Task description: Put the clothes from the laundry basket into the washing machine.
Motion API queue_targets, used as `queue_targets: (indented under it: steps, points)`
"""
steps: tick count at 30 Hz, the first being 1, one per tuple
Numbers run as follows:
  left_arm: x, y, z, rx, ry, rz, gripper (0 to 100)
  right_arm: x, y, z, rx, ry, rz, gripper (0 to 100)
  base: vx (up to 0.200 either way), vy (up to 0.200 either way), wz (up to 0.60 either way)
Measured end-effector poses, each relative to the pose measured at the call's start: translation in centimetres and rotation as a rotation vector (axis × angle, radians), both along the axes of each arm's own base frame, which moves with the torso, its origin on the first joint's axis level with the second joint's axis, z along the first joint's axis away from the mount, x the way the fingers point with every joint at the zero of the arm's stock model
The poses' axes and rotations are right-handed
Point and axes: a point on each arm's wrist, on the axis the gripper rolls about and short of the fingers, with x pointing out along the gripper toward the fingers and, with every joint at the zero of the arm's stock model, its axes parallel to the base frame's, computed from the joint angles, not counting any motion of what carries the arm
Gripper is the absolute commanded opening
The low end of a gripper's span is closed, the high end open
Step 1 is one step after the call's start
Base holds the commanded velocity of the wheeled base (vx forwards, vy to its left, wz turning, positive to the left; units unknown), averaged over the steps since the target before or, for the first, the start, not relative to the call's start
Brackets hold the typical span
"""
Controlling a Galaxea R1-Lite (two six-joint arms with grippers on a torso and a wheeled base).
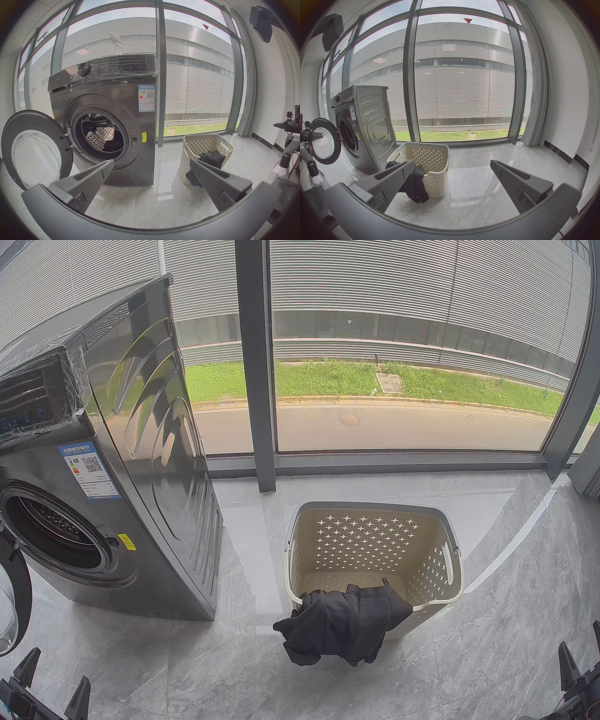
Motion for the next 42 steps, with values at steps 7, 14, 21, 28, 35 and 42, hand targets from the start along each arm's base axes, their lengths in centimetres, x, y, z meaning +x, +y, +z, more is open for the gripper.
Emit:
queue_targets:
  steps: [7, 14, 21, 28, 35, 42]
  points:
    - [0.0, 0.0, 0.0, -0.001, 0.000, 0.000, 100, 0.0, 0.0, 0.0, 0.003, 0.000, 0.004, 100, 0.000, 0.000, 0.00]
    - [0.0, 0.0, 0.0, -0.001, 0.000, 0.000, 100, -0.5, 0.1, 2.0, 0.030, -0.087, 0.031, 100, 0.000, 0.000, 0.00]
    - [0.0, 0.0, 0.0, -0.001, 0.000, 0.000, 100, -0.7, 0.2, 6.0, 0.050, -0.066, 0.197, 100, 0.000, 0.000, 0.00]
    - [0.0, 0.0, 0.0, -0.001, 0.000, 0.000, 100, 3.4, 0.7, 8.1, 0.067, 0.130, 0.345, 100, 0.000, 0.000, 0.00]
    - [0.0, 0.0, 0.0, -0.001, 0.000, 0.000, 100, 8.9, 1.8, 8.8, 0.077, 0.300, 0.454, 100, 0.000, 0.000, 0.00]
    - [0.0, 0.0, 0.0, -0.001, 0.000, 0.000, 100, 14.8, 3.7, 8.3, 0.075, 0.425, 0.533, 100, 0.000, 0.000, 0.00]
